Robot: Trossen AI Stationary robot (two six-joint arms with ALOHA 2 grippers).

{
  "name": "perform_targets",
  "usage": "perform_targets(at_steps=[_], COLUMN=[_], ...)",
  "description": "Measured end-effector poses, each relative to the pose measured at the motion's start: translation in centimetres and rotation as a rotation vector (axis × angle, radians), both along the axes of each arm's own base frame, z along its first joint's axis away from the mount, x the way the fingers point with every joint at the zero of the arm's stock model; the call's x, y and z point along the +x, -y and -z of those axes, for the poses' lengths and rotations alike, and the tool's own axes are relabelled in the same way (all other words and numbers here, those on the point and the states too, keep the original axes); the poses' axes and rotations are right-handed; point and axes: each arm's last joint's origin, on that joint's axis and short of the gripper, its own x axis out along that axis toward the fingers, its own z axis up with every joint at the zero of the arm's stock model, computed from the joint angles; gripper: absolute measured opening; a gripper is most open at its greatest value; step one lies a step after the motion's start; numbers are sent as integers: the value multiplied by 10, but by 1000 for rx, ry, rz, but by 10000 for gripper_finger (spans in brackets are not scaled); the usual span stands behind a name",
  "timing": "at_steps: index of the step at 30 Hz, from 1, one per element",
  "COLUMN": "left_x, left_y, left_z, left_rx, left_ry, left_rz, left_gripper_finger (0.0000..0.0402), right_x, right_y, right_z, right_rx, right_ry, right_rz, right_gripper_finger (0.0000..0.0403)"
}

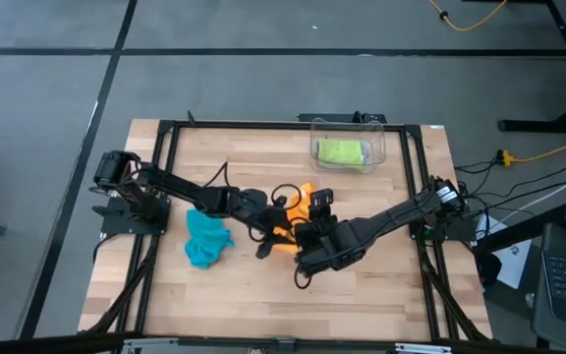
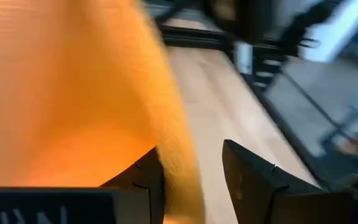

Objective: Fold microfiber towels
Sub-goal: Fold the orange microfiber

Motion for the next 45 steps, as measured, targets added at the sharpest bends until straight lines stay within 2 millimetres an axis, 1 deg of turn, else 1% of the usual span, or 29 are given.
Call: perform_targets(at_steps=[4,6,10,13,16,18,20,22,24,26,29,32,36,39,42,45], left_x=[-3,-5,-9,-10,-8,-5,-4,-6,-12,-17,-23,-27,-25,-21,-19,-17], left_y=[16,25,41,47,42,33,23,11,2,-5,-9,-11,-12,-12,-11,-13], left_z=[-1,-1,-1,-1,-1,0,-1,-4,-9,-11,-12,-9,-1,10,19,25], left_rx=[-45,-60,-59,-31,15,62,118,195,280,331,377,381,269,223,238,235], left_ry=[6,2,0,4,12,15,16,12,-11,-40,-79,-123,-186,-232,-259,-279], left_rz=[178,232,270,225,112,-31,-221,-406,-543,-639,-745,-770,-675,-612,-614,-626], left_gripper_finger=[135,135,135,135,135,135,135,135,135,135,135,135,135,135,135,135], right_x=[-1,-1,-2,-2,-2,-3,-4,-6,-8,-10,-11,-12,-10,-7,-7,-11], right_y=[4,7,9,9,8,7,7,8,9,11,10,7,4,-1,-9,-17], right_z=[0,0,0,1,1,2,2,2,2,1,1,1,0,-3,-7,-16], right_rx=[4,4,13,19,49,81,80,65,57,42,41,35,-24,-155,-297,-413], right_ry=[-1,-3,-3,-6,-33,-67,-61,-58,-66,-71,-72,-106,-74,0,64,122], right_rz=[30,48,66,66,58,44,56,76,94,111,113,77,36,-8,-48,-71], right_gripper_finger=[0,0,0,0,0,0,0,0,0,0,0,0,0,0,0,0])
